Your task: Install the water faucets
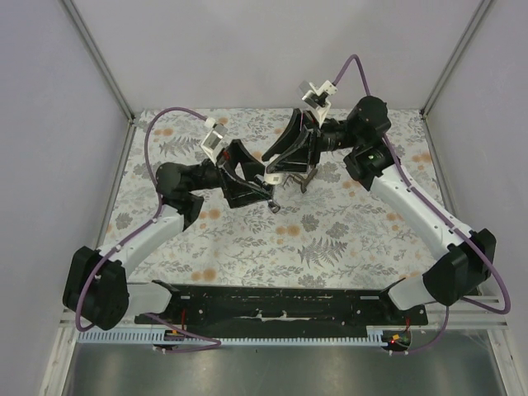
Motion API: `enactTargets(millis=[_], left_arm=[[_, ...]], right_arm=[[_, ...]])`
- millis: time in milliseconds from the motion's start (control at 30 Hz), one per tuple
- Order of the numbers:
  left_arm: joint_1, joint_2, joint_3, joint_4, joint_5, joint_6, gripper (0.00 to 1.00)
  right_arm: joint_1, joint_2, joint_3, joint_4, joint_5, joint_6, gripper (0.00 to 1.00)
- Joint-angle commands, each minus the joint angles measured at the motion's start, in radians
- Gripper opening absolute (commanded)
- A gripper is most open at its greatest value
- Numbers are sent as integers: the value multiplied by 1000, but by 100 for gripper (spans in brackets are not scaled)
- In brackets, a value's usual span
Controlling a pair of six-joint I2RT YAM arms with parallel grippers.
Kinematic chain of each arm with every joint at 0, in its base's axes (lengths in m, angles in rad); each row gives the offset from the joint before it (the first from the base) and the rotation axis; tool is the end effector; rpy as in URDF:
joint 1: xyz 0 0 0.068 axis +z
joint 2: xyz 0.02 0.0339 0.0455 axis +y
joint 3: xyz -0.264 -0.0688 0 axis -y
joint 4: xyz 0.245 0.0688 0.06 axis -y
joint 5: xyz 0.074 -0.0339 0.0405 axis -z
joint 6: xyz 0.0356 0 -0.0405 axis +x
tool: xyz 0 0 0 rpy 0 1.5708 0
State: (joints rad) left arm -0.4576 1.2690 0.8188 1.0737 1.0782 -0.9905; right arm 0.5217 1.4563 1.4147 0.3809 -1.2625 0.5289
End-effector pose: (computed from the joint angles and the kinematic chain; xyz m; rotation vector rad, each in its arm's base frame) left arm 0.2212 -0.1439 0.3660 0.8475 1.2498 -1.7101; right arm 0.2580 0.1874 0.4538 -1.2149 1.1843 1.5826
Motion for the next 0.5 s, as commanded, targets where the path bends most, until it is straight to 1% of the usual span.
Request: enactTargets(millis=[0,100,133,167,200,233,267,300,333,400,433,467], left_arm=[[-26,7,26,140,49,-119,88],[-32,3,33,149,46,-122,81],[-33,1,33,147,42,-120,76],[-32,-3,31,147,37,-120,68],[-32,-2,29,144,37,-119,50],[-33,-2,29,137,32,-116,36],[-32,-6,29,114,29,-99,18],[-32,-11,31,88,26,-79,6],[-33,-22,34,47,20,-53,2],[-32,-57,36,-77,-4,40,2],[-32,-84,42,-190,-29,112,2],[-32,-114,54,-315,-59,221,2]], right_arm=[[6,-2,70,93,-17,33,0],[6,4,72,92,-15,33,0],[6,6,70,90,-14,31,0],[5,6,70,78,-9,23,0],[4,7,70,53,-3,7,0],[6,7,72,29,3,-12,0],[6,6,73,-6,12,-38,0],[6,3,78,-52,24,-68,0],[6,-4,84,-127,40,-120,0],[6,-14,108,-293,99,-244,0],[6,-17,124,-374,135,-309,0],[6,-20,135,-481,182,-357,0]])
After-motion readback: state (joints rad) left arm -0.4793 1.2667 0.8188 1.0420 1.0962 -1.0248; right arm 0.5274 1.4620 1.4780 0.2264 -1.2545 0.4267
